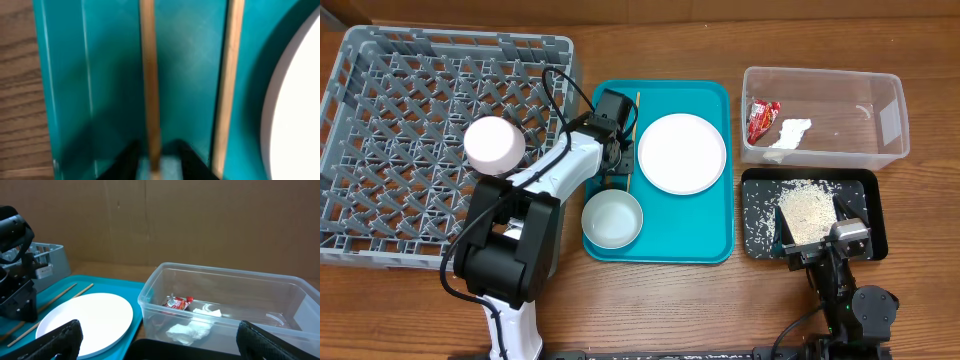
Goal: Sort waste into correct bins and load items into the dishwasher
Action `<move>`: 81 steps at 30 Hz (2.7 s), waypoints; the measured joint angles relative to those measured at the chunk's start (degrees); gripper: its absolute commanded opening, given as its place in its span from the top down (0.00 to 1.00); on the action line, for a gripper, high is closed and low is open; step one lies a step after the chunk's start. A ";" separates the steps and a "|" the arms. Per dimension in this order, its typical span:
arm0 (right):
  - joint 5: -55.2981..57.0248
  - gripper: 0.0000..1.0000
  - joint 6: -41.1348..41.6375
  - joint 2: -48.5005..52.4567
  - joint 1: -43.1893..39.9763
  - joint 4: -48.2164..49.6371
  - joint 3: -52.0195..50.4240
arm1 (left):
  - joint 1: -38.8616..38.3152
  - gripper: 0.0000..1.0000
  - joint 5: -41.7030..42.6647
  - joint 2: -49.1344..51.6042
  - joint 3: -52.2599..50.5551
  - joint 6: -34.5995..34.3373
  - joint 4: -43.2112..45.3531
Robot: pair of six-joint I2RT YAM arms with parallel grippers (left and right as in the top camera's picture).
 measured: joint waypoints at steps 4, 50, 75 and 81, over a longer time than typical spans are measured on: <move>0.02 0.00 0.00 0.00 0.00 0.00 0.00 | 0.24 0.96 -0.28 0.17 1.90 -0.04 -4.44; 0.02 0.00 0.00 0.00 0.00 0.00 0.00 | 17.57 0.65 2.62 1.64 27.47 11.54 -40.81; 0.00 0.00 0.00 0.00 0.00 0.02 0.00 | -0.28 0.64 9.18 10.80 25.42 5.16 -27.93; 0.00 0.00 0.00 0.00 0.00 0.00 0.00 | -0.28 0.68 8.74 11.91 25.40 3.69 -27.34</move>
